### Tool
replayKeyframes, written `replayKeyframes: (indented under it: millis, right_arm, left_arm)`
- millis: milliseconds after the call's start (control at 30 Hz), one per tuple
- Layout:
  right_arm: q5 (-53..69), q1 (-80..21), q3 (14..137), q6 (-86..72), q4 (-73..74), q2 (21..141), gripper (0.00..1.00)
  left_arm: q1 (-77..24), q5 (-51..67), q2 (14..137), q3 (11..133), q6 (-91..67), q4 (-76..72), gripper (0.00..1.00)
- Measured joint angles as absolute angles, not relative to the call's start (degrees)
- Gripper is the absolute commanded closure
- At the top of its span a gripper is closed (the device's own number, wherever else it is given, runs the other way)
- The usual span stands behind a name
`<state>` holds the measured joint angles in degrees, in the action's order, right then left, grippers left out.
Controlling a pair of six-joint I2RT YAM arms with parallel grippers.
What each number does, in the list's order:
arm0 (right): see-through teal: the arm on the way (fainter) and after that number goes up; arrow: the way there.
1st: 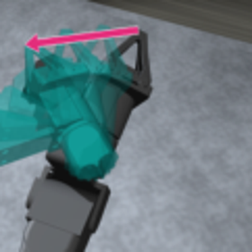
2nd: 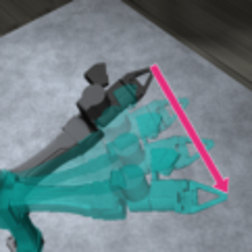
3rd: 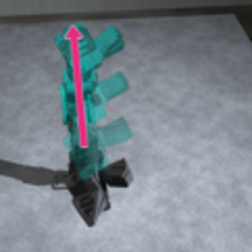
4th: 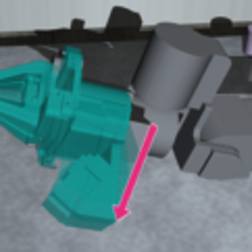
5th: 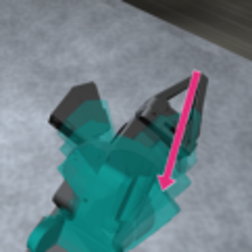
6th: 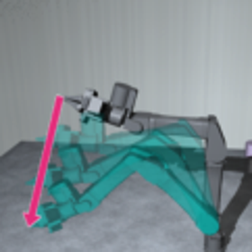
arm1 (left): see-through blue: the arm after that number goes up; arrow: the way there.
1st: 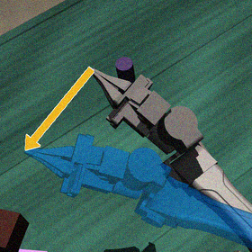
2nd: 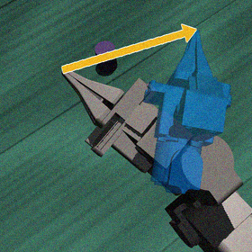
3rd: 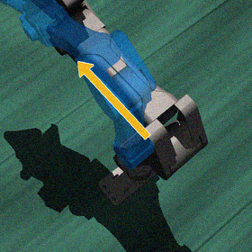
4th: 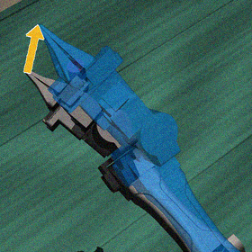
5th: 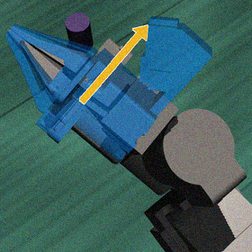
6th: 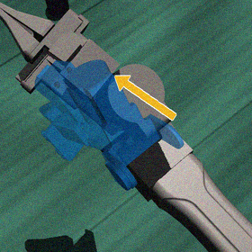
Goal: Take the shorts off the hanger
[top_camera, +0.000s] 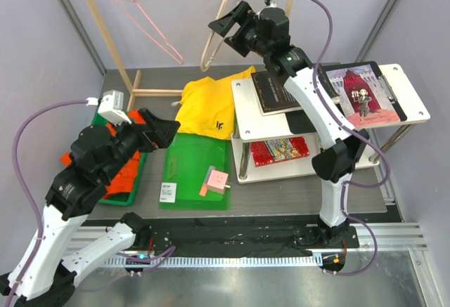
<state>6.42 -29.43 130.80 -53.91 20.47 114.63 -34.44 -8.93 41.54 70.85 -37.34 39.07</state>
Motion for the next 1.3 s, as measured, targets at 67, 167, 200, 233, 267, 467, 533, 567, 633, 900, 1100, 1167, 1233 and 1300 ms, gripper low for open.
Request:
replayKeyframes:
  millis: [67, 167, 200, 233, 267, 467, 533, 567, 633, 900, 1100, 1167, 1233, 1300]
  right_arm:
    - [5.50, -29.45, 128.53, -52.27, 22.11, 111.63, 0.07]
    - [4.27, -29.52, 125.91, -49.67, 24.25, 107.00, 0.05]
    - [3.86, -29.52, 124.60, -48.58, 24.77, 105.03, 0.05]
    - [3.57, -29.52, 123.83, -47.88, 25.30, 103.68, 0.05]
    - [3.42, -29.52, 122.91, -46.83, 25.58, 102.17, 0.05]
    - [2.94, -29.52, 114.96, -40.64, 27.27, 91.96, 0.04]
    - [2.61, -29.52, 111.50, -39.07, 27.79, 88.36, 0.04]
    - [2.55, -29.52, 109.69, -38.30, 28.18, 86.43, 0.03]
    - [2.28, -29.52, 106.91, -36.80, 28.71, 83.05, 0.03]
    - [2.28, -29.52, 101.84, -33.61, 28.80, 74.39, 0.03]
    - [2.94, -29.52, 99.57, -33.06, 28.51, 73.21, 0.03]
    - [3.14, -29.52, 98.63, -33.08, 28.16, 73.19, 0.03]
    - [3.42, -29.54, 97.45, -33.12, 27.75, 72.95, 0.03]
    - [3.68, -29.52, 96.57, -33.10, 27.42, 72.53, 0.03]
  left_arm:
    - [-34.44, -8.73, 42.50, 69.84, -37.50, 38.96, 0.06]
    - [-34.44, -8.27, 44.36, 67.48, -37.71, 38.61, 0.06]
    - [-34.44, -8.01, 45.19, 66.35, -38.04, 38.06, 0.06]
    - [-34.44, -7.81, 45.69, 65.56, -38.28, 37.74, 0.06]
    - [-34.44, -7.66, 46.30, 64.62, -38.57, 37.06, 0.06]
    - [-33.23, -5.78, 53.34, 60.20, -40.40, 31.53, 0.07]
    - [-31.64, -4.38, 55.68, 58.11, -42.09, 27.97, 0.07]
    - [-30.52, -3.70, 56.60, 56.80, -43.53, 25.96, 0.07]
    - [-27.57, -1.58, 58.94, 52.42, -47.33, 19.55, 0.03]
    - [-23.16, -1.13, 76.73, 50.72, -57.93, 9.61, 0.00]
    - [-23.18, -6.24, 89.60, 61.06, -65.80, 10.44, 0.00]
    - [-23.18, -7.18, 94.54, 66.04, -69.04, 10.79, 0.00]
    - [-23.18, -7.66, 99.57, 70.39, -72.44, 10.72, 0.00]
    - [-23.18, -7.81, 104.71, 74.76, -75.64, 11.68, 0.00]
